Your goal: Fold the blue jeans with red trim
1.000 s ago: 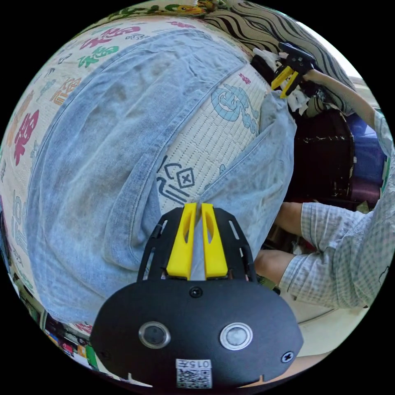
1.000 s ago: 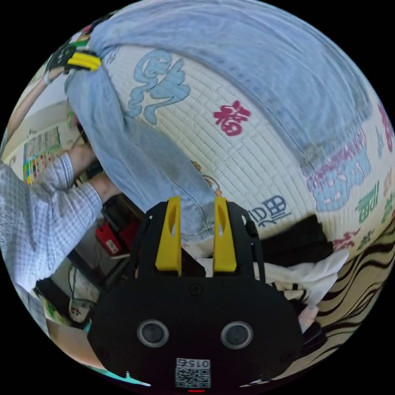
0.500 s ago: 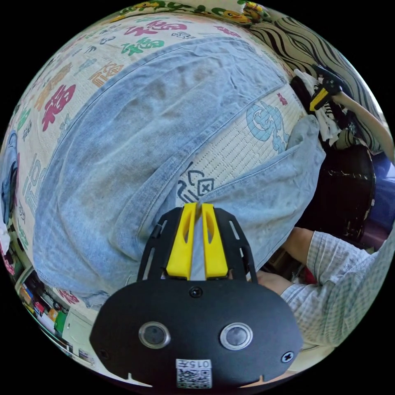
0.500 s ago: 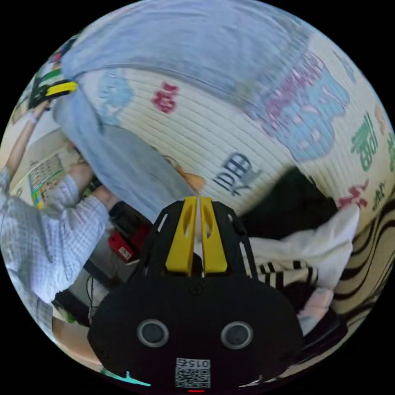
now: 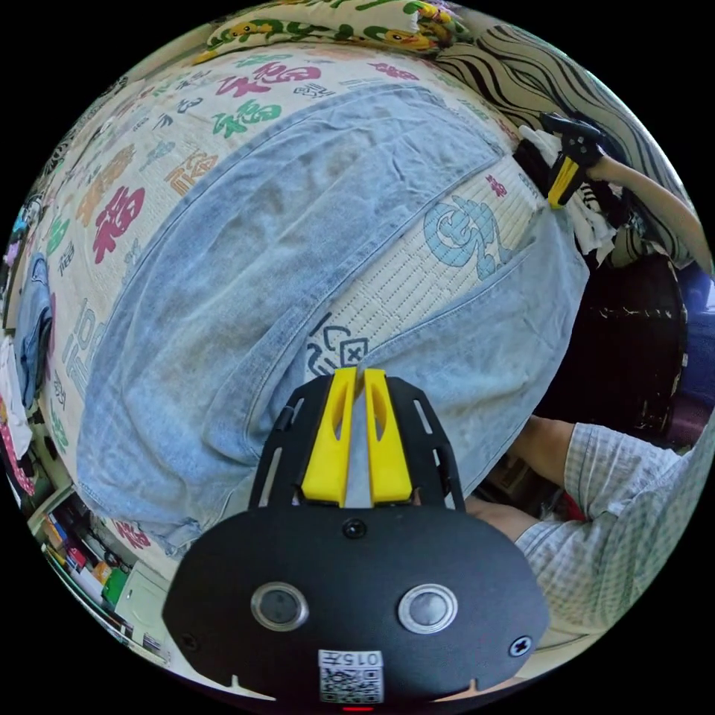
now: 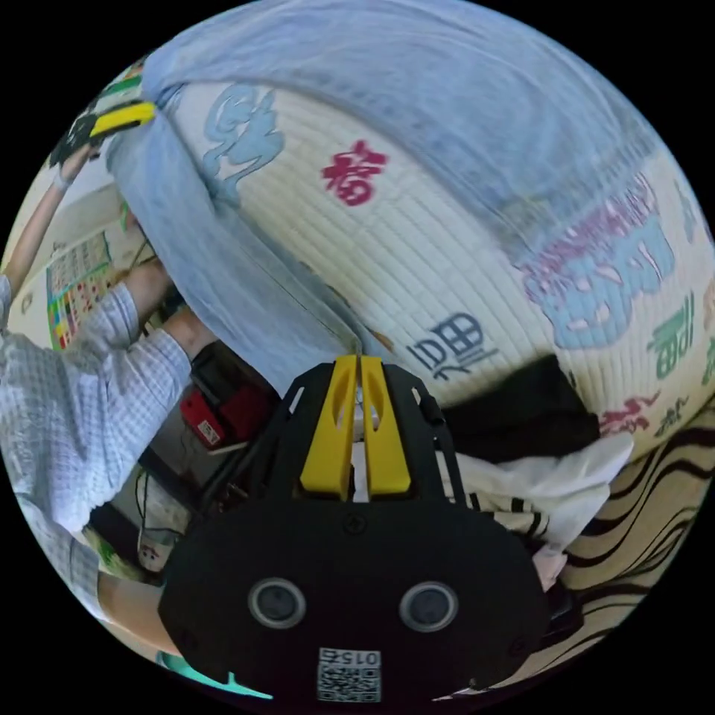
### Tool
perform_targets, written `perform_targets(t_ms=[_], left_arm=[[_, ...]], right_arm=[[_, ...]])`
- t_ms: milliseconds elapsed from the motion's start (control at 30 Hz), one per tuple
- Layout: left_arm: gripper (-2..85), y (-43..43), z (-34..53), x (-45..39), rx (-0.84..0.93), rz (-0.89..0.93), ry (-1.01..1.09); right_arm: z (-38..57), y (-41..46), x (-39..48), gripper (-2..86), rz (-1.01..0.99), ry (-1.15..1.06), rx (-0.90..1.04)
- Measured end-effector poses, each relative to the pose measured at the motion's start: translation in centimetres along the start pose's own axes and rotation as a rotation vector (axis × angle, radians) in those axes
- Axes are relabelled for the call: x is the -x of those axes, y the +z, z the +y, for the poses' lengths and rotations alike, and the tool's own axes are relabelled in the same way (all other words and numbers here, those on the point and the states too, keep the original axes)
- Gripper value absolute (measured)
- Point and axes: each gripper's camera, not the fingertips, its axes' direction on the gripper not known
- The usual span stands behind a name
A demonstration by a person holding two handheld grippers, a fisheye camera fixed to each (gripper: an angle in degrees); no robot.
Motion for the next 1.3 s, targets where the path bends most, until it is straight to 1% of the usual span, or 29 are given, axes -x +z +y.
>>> perform_targets(t_ms=[100, 167, 200, 233, 267, 300, 333, 367, 433, 467, 500, 533, 567, 633, 667, 733, 800, 900, 967, 1033, 1067, 1100, 1133, 1233, 1300], left_arm=[[4.4, 0.8, -0.6, 0.2, 0.001, 0.000, -0.072], [5.9, 1.2, -0.4, 0.0, 0.026, -0.065, -0.125], [6.3, 0.7, 0.7, -0.3, -0.017, -0.073, -0.158], [6.6, -0.3, 2.4, -0.7, -0.085, -0.051, -0.206], [6.6, -0.9, 3.5, -0.8, -0.125, -0.032, -0.238], [6.7, -2.0, 6.3, -1.1, -0.211, 0.025, -0.311], [6.8, -2.7, 9.5, -1.2, -0.272, 0.086, -0.388], [6.7, -2.8, 11.1, -1.2, -0.284, 0.105, -0.436], [6.1, -2.6, 18.2, -0.9, -0.260, 0.108, -0.662], [5.9, -2.5, 20.1, -0.8, -0.249, 0.105, -0.721], [5.6, -2.1, 23.7, -0.2, -0.219, 0.105, -0.868], [5.4, -2.1, 26.8, 0.3, -0.212, 0.121, -0.984], [5.2, -2.1, 28.1, 0.5, -0.219, 0.124, -1.022], [4.9, -2.6, 31.4, 1.3, -0.224, 0.073, -1.120], [4.9, -2.7, 31.7, 1.6, -0.222, 0.061, -1.119], [4.6, -2.8, 31.6, 2.6, -0.221, 0.023, -1.069], [4.6, -2.5, 30.7, 3.3, -0.213, 0.020, -1.007], [4.6, -1.2, 29.1, 4.4, -0.165, -0.020, -0.923], [4.7, 0.3, 28.8, 5.1, -0.120, -0.041, -0.913], [4.7, 3.0, 28.8, 5.9, -0.030, 0.014, -0.868], [4.7, 3.8, 28.9, 6.0, -0.008, 0.035, -0.855], [4.2, 4.8, 29.2, 6.2, -0.009, 0.037, -0.834], [3.8, 4.9, 29.5, 6.2, -0.025, 0.017, -0.803], [3.4, 4.8, 30.4, 6.5, -0.025, 0.014, -0.751], [3.5, 4.7, 31.0, 6.4, -0.038, -0.005, -0.712]], right_arm=[[0.8, 0.6, -0.5, 2.4, 0.004, 0.127, -0.022], [1.5, 1.0, 0.6, 4.7, 0.022, 0.210, -0.057], [1.9, 1.1, 0.9, 5.2, 0.037, 0.245, -0.075], [3.2, 1.1, 1.6, 4.9, 0.041, 0.315, -0.141], [4.9, 1.2, 2.7, 4.4, -0.007, 0.351, -0.240], [5.8, 1.4, 3.4, 4.1, -0.043, 0.360, -0.296], [7.7, 1.9, 5.0, 3.5, -0.120, 0.381, -0.403], [9.3, 2.6, 6.9, 2.8, -0.197, 0.396, -0.499], [11.3, 4.0, 10.6, 1.6, -0.280, 0.404, -0.618], [12.1, 4.8, 13.5, 0.9, -0.294, 0.417, -0.681], [12.4, 5.2, 15.1, 0.5, -0.289, 0.427, -0.708], [12.4, 5.8, 18.5, 0.1, -0.259, 0.442, -0.740], [11.8, 6.4, 21.9, -0.2, -0.207, 0.462, -0.742], [9.9, 7.3, 27.0, -0.4, -0.107, 0.500, -0.702], [8.0, 7.7, 30.3, -0.5, -0.039, 0.511, -0.684], [4.7, 8.3, 34.5, -0.6, 0.032, 0.513, -0.659], [1.0, 8.7, 37.8, -0.6, 0.052, 0.520, -0.642], [-5.0, 9.5, 41.9, -0.6, 0.007, 0.482, -0.643], [-9.4, 10.7, 43.9, -0.7, 0.000, 0.484, -0.590], [-12.1, 12.2, 44.7, -0.8, -0.008, 0.533, -0.519], [-13.7, 13.6, 44.9, -0.8, -0.047, 0.557, -0.462], [-14.4, 14.3, 45.0, -0.8, -0.069, 0.575, -0.435], [-14.9, 15.2, 45.1, -0.8, -0.083, 0.631, -0.446], [-14.7, 16.0, 45.4, -0.7, -0.179, 0.706, -0.486], [-14.7, 16.4, 45.9, -0.6, -0.206, 0.691, -0.499]])
